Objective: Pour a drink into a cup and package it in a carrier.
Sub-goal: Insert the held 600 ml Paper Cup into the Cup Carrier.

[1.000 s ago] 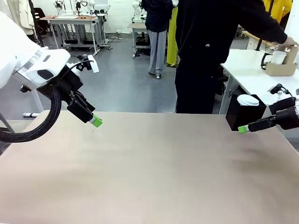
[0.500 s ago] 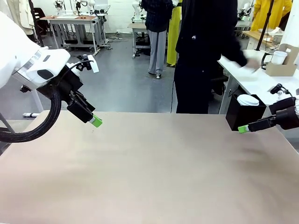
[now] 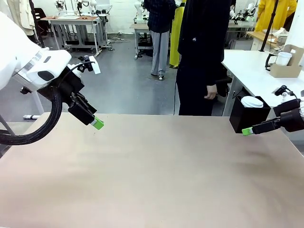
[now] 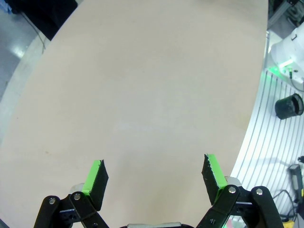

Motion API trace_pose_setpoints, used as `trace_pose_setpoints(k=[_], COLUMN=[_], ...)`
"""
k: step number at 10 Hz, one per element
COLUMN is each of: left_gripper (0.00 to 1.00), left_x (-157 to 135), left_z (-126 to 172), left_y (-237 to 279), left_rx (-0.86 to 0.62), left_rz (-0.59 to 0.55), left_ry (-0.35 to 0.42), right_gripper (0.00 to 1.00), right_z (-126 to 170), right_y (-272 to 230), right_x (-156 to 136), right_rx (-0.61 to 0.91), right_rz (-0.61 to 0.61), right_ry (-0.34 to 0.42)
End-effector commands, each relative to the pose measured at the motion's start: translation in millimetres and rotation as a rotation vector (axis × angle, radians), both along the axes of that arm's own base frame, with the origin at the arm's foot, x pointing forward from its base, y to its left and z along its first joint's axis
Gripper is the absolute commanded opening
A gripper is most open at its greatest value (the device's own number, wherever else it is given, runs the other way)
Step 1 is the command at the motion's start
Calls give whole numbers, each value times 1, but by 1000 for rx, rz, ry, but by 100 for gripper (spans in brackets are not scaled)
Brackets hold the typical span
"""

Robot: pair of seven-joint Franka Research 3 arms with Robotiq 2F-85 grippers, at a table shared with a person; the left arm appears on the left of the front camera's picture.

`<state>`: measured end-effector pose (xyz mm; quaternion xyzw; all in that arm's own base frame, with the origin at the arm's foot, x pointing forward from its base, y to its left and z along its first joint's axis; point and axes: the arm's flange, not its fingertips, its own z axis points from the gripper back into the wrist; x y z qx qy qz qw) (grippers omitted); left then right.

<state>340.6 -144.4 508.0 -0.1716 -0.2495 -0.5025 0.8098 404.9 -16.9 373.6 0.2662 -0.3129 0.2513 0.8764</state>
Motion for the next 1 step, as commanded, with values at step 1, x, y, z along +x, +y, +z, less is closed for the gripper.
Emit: trace_pose_setpoints(k=[1], left_gripper=[100], left_x=[2], left_z=[-1], left_y=[2], left_rx=[-15], left_rz=[-13], left_ry=[-5], right_gripper=[100], right_z=[0], right_y=[1], right_x=[0], right_rx=[-5], right_rz=[-2], right_ry=[-1])
